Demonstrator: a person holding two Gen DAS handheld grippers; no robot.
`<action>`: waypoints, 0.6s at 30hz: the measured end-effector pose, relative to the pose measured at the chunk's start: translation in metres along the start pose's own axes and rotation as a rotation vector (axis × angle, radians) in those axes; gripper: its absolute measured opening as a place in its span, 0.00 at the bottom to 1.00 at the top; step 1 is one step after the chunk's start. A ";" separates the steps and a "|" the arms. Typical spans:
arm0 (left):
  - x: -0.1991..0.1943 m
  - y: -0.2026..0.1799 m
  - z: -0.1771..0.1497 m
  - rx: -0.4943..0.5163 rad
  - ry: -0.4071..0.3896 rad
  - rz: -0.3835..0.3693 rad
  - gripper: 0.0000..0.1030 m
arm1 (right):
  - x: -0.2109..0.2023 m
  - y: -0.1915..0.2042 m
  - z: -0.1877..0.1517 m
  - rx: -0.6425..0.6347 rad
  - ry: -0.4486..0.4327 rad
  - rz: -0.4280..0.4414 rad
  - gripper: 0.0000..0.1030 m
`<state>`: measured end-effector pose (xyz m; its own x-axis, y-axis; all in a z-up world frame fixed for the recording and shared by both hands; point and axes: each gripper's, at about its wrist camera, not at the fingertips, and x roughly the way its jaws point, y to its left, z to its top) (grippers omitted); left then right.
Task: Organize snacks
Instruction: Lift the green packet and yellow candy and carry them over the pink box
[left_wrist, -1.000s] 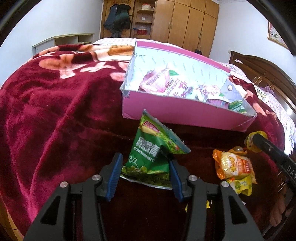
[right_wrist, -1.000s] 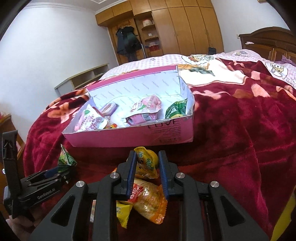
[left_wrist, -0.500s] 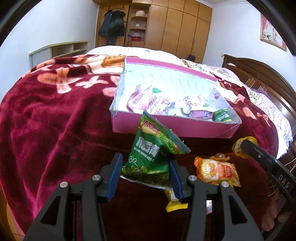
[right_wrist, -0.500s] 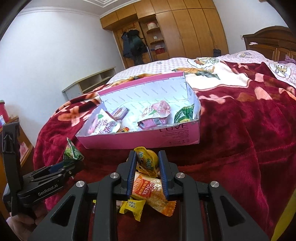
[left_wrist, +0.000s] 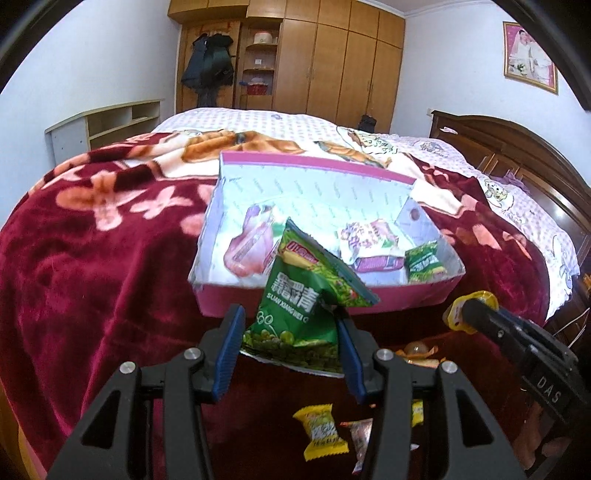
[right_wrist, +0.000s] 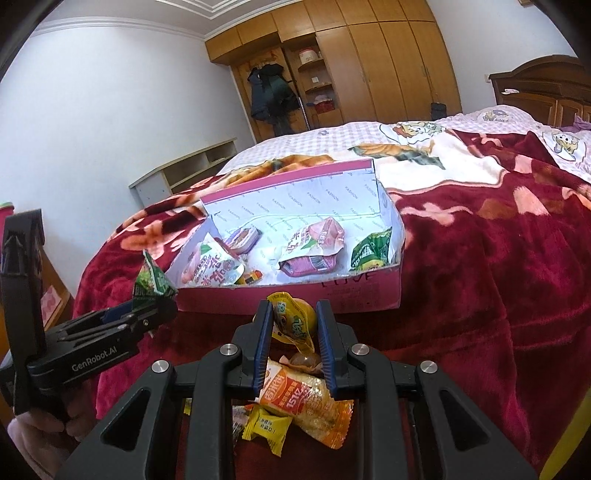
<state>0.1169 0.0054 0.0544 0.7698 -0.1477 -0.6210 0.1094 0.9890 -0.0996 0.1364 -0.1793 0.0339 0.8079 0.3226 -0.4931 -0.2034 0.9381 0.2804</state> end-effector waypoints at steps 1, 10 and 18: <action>0.000 -0.001 0.002 0.002 -0.002 0.000 0.50 | 0.000 0.000 0.002 -0.004 -0.002 0.000 0.24; 0.017 -0.009 0.025 0.024 -0.011 -0.004 0.50 | 0.002 0.002 0.015 -0.032 -0.017 -0.003 0.24; 0.039 -0.020 0.046 0.039 -0.011 -0.015 0.50 | 0.007 0.002 0.023 -0.050 -0.018 -0.006 0.24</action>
<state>0.1736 -0.0198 0.0680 0.7750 -0.1627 -0.6106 0.1451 0.9863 -0.0786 0.1539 -0.1785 0.0497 0.8190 0.3147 -0.4798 -0.2252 0.9454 0.2357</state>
